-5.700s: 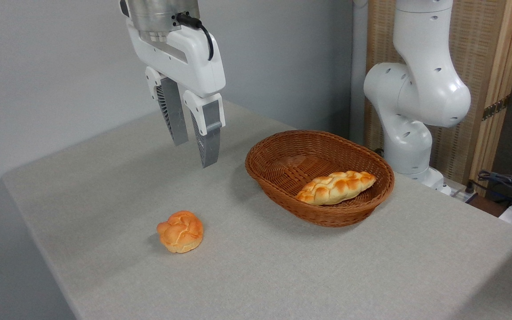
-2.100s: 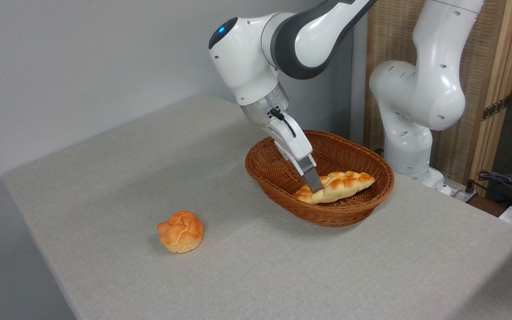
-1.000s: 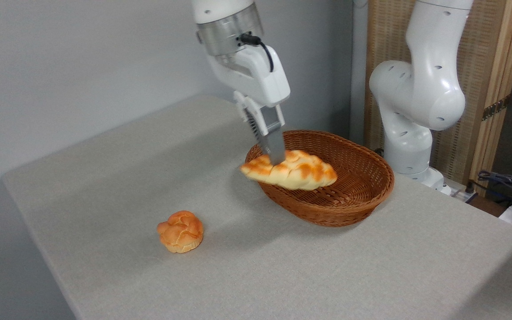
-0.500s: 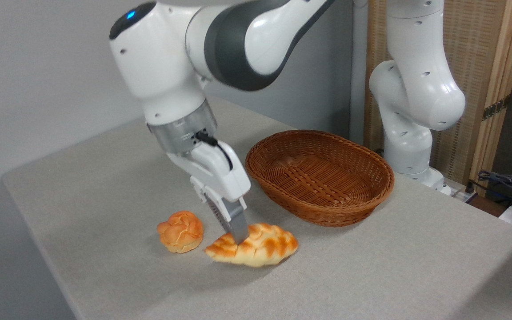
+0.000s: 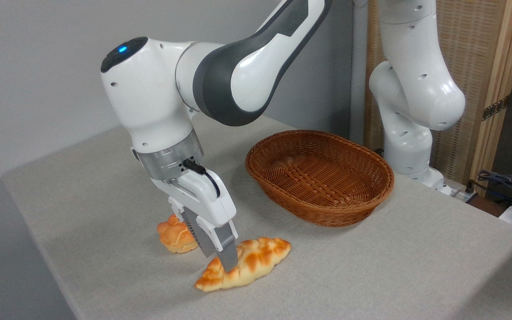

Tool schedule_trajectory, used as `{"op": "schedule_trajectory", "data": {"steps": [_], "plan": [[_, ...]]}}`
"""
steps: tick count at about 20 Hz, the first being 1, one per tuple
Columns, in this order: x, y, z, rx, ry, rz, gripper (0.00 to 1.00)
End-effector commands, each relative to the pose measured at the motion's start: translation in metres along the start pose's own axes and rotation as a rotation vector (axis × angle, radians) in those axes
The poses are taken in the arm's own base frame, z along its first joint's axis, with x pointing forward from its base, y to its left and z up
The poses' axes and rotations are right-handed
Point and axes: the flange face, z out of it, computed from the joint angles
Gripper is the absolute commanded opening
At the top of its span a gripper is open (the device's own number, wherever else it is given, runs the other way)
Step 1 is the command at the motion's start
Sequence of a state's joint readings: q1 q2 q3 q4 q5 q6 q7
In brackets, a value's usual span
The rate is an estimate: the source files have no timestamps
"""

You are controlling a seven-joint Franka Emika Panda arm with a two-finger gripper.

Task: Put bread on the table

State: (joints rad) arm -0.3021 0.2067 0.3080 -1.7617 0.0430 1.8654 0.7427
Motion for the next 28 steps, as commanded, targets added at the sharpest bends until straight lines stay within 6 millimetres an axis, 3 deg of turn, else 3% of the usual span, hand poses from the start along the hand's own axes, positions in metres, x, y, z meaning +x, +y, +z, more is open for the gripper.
{"op": "schedule_trajectory", "data": {"steps": [1,7,9,12,15,28], "plan": [[-0.012,-0.007,-0.061,0.014,0.139,-0.046,1.00],[-0.063,-0.005,-0.137,-0.033,0.277,-0.105,1.00],[-0.063,0.014,-0.168,-0.054,0.288,-0.066,1.00],[-0.070,0.032,-0.190,-0.084,0.265,-0.032,1.00],[-0.055,0.052,-0.196,-0.098,0.262,0.013,1.00],[-0.047,0.053,-0.186,-0.084,0.226,0.035,1.00]]}}
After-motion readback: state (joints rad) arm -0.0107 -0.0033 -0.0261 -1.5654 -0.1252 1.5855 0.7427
